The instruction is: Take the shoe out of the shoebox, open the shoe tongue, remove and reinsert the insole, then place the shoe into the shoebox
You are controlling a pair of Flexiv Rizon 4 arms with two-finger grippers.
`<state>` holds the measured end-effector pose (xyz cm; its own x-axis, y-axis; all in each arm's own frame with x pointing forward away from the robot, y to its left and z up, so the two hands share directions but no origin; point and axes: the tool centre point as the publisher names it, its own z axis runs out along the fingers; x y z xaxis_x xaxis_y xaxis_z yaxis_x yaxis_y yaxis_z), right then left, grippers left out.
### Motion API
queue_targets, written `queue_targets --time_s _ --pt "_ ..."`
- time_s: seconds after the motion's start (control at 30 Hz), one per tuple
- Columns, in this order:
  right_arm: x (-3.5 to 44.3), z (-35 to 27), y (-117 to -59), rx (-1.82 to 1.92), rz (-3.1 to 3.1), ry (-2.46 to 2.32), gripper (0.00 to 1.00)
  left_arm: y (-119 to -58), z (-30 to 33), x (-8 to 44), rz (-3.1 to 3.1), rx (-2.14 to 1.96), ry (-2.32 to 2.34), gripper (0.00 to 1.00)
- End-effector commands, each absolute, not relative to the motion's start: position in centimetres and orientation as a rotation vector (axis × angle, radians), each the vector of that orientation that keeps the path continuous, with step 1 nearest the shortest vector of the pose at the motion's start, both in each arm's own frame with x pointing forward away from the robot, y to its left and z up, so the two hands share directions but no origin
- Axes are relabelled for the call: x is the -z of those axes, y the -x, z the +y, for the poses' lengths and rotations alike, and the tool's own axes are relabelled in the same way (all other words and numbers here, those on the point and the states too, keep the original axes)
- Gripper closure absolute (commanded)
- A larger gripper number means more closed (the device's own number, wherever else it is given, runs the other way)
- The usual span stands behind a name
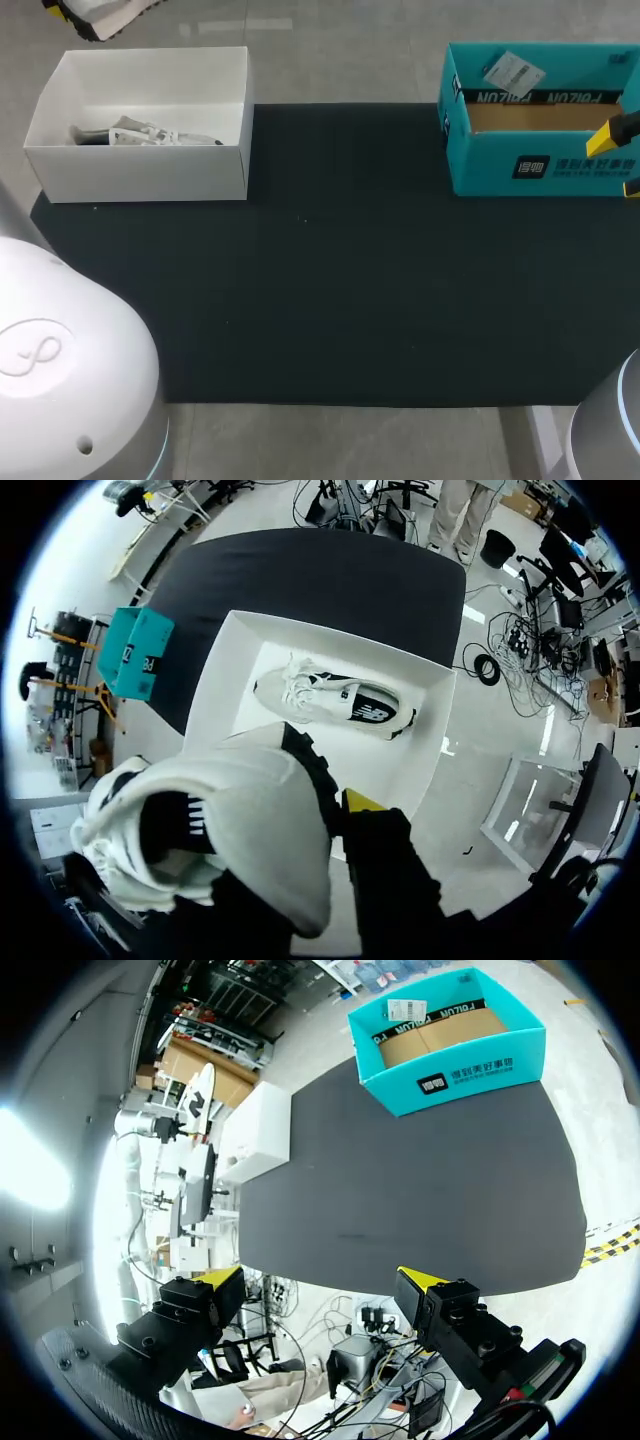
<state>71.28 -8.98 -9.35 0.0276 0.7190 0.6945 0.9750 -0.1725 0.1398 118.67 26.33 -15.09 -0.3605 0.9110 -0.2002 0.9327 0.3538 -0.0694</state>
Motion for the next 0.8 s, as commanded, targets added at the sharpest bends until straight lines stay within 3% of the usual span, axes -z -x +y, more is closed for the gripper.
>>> queue_targets --time_s 0.03,0.2,0.47,0.8 --pt "9.4 -9.0 -71.5 0.924 -1.722 1.936 0.0 -119.5 26.8 14.8 2.481 0.374 -1.76 1.0" --pt "9.4 -9.0 -71.5 0.924 -1.722 1.936 0.0 -119.6 26.7 14.7 2.454 0.4 -1.777 1.0" --pt "9.4 -9.0 -71.5 0.924 -1.722 1.936 0.0 -120.1 26.0 13.1 2.017 0.174 -2.371 1.0" --pt "9.4 -9.0 -71.5 0.924 -1.722 1.936 0.0 -120.8 27.4 13.0 1.472 -0.007 -2.737 1.0"
